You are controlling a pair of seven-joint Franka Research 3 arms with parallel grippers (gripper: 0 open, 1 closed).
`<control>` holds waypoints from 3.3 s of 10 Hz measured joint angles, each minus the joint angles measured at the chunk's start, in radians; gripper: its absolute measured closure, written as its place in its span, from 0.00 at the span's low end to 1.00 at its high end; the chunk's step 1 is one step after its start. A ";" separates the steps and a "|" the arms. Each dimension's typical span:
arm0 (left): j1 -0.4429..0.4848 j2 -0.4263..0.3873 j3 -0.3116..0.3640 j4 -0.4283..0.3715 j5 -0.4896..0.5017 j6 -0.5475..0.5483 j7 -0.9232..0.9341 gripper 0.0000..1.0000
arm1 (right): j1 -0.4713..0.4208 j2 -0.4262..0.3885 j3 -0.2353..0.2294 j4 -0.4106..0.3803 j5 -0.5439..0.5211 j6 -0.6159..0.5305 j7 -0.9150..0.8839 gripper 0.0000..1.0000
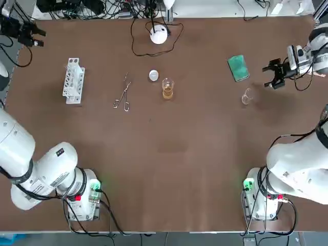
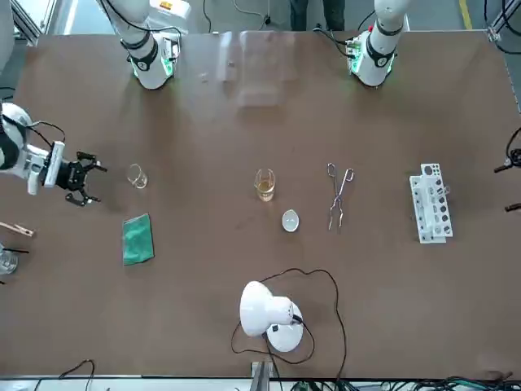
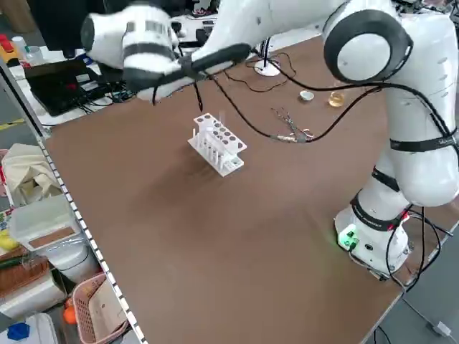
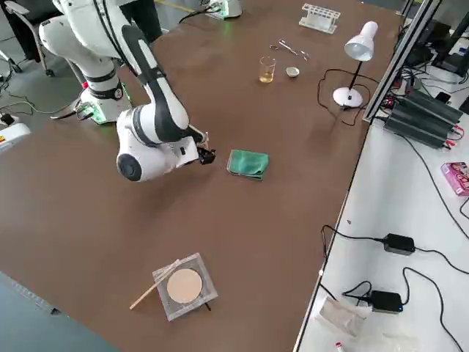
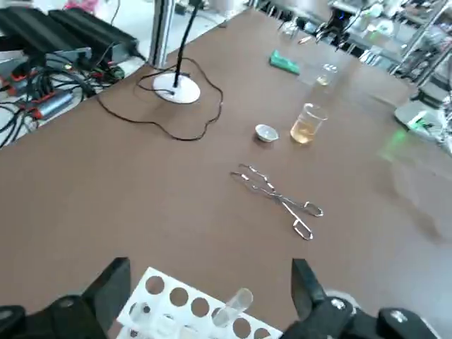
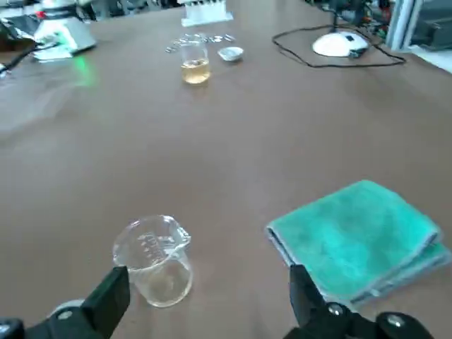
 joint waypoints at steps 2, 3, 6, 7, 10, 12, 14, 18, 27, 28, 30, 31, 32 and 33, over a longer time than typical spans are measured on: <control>0.024 0.083 -0.001 -0.004 -0.036 -0.064 0.116 0.00 | -0.041 0.078 -0.001 0.043 -0.008 -0.162 -0.115 0.00; 0.039 0.117 -0.001 -0.004 -0.044 -0.092 0.153 0.00 | -0.068 0.122 -0.002 0.080 -0.030 -0.217 -0.141 0.00; 0.076 0.183 -0.001 -0.003 -0.046 -0.119 0.306 0.00 | -0.129 0.229 -0.002 0.138 -0.063 -0.254 -0.177 0.00; 0.075 0.203 -0.003 -0.004 -0.053 -0.120 0.333 0.00 | -0.131 0.267 -0.001 0.140 -0.063 -0.253 -0.182 0.00; 0.068 0.278 -0.022 -0.004 -0.114 -0.119 0.395 0.00 | -0.129 0.327 0.011 0.157 -0.062 -0.242 -0.186 0.00; 0.068 0.315 -0.038 -0.004 -0.119 -0.110 0.432 0.01 | -0.118 0.327 0.019 0.163 -0.062 -0.225 -0.201 0.00; 0.067 0.348 -0.054 -0.007 -0.119 -0.103 0.452 0.01 | -0.093 0.333 0.023 0.163 -0.060 -0.205 -0.206 0.00; 0.067 0.365 -0.070 -0.045 -0.119 -0.103 0.487 0.08 | -0.057 0.358 0.026 0.163 -0.029 -0.188 -0.213 0.00; 0.073 0.365 -0.073 -0.063 -0.119 -0.103 0.489 0.45 | -0.004 0.404 0.033 0.158 -0.015 -0.191 -0.228 0.00; 0.075 0.366 -0.073 -0.064 -0.119 -0.102 0.489 0.50 | 0.000 0.404 0.033 0.158 -0.015 -0.193 -0.228 0.00; 0.078 0.370 -0.073 -0.065 -0.119 -0.094 0.489 0.58 | 0.011 0.404 0.034 0.154 -0.015 -0.195 -0.228 0.00; 0.080 0.370 -0.073 -0.065 -0.119 -0.092 0.489 0.59 | 0.015 0.404 0.034 0.153 -0.015 -0.196 -0.228 0.00; 0.082 0.370 -0.073 -0.065 -0.119 -0.092 0.489 0.60 | 0.017 0.404 0.034 0.152 -0.015 -0.196 -0.228 0.00; 0.083 0.370 -0.073 -0.065 -0.119 -0.092 0.489 0.61 | 0.019 0.405 0.034 0.152 -0.015 -0.196 -0.228 0.00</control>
